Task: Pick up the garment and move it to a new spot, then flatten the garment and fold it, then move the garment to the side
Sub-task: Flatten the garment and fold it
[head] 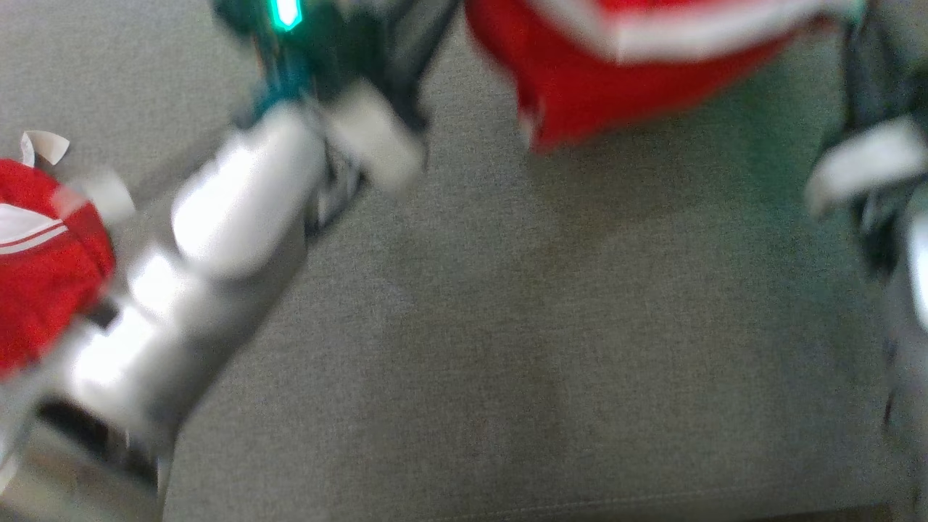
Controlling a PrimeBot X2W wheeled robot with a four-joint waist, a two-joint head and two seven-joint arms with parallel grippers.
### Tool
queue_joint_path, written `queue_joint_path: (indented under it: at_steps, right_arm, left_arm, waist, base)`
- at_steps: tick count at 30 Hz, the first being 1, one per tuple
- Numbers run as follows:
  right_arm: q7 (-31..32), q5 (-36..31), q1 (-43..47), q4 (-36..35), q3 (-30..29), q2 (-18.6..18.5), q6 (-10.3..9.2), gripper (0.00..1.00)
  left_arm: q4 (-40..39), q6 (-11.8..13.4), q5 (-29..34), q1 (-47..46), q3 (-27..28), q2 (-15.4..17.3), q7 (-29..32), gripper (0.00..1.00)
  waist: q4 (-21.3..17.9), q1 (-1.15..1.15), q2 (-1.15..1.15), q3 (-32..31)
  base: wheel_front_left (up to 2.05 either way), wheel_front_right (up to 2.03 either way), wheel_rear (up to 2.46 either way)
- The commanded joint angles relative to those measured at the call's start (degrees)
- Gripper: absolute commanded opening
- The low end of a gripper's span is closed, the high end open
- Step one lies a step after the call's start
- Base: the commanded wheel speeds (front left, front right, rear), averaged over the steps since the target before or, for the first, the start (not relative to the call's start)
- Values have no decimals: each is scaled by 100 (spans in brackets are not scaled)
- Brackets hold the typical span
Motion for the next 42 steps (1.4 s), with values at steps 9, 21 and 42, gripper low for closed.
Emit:
queue_joint_path:
  at_steps: [9,21,42]
  right_arm:
    - [-13,848,2814,-1087,190,380,37,100]
    - [-13,392,3693,-1923,792,257,37,100]
    - [-13,330,2487,102,1153,752,37,0]
  left_arm:
    - [-657,28,-149,1421,60,837,-22,0]
    - [-806,38,-57,1606,591,972,-22,0]
    - [-667,11,-67,1262,523,964,-23,0]
  waist:
    - [-24,-2,0,-263]
    - [-15,-2,0,-417]
    - [227,-2,0,-250]
  base:
    - [0,0,0]
    - [0,0,0]
    - [0,0,0]
